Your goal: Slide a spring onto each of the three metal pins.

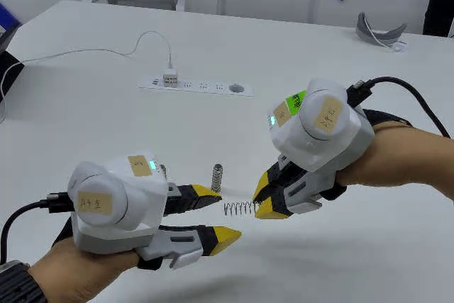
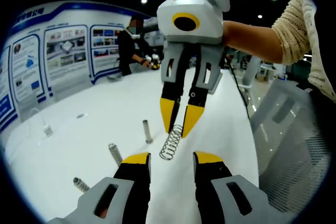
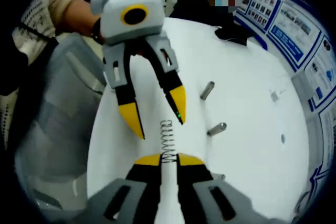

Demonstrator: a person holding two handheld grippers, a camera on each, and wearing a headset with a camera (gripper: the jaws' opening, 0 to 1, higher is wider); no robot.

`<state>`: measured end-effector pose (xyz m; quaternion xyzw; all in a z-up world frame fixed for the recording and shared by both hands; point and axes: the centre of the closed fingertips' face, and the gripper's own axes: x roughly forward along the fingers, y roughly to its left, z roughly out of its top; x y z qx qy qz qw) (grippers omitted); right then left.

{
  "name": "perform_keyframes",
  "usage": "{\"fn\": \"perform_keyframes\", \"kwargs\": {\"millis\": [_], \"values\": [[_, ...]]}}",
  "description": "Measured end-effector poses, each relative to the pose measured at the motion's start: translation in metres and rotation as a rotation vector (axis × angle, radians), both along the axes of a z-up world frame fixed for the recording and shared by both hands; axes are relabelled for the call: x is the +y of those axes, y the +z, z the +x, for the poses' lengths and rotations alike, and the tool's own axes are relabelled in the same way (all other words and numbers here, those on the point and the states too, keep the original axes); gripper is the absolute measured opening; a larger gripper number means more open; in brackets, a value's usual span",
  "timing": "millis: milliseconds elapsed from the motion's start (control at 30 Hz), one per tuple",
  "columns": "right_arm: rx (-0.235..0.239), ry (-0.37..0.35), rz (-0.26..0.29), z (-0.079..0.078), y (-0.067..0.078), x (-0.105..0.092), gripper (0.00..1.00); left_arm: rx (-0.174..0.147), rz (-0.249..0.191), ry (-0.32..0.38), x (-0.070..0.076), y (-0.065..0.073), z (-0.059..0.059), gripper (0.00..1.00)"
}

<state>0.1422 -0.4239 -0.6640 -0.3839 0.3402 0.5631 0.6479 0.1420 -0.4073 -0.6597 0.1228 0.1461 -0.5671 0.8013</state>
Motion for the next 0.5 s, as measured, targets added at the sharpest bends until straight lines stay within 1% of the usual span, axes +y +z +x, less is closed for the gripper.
{"fn": "perform_keyframes", "kwargs": {"millis": [167,433,500], "values": [[-0.001,0.023,0.000,-0.0029,0.0011,0.0039,0.12,-0.021,0.007,-0.020,-0.0026,0.0010,-0.0028,0.24],[0.002,0.056,-0.007,-0.0088,0.0032,0.0074,0.12,-0.044,0.018,-0.031,-0.0023,0.0007,-0.0036,0.14],[-0.001,0.062,-0.009,-0.0096,0.0044,0.0079,0.12,-0.045,0.021,-0.032,-0.0022,0.0004,-0.0038,0.13]]}}
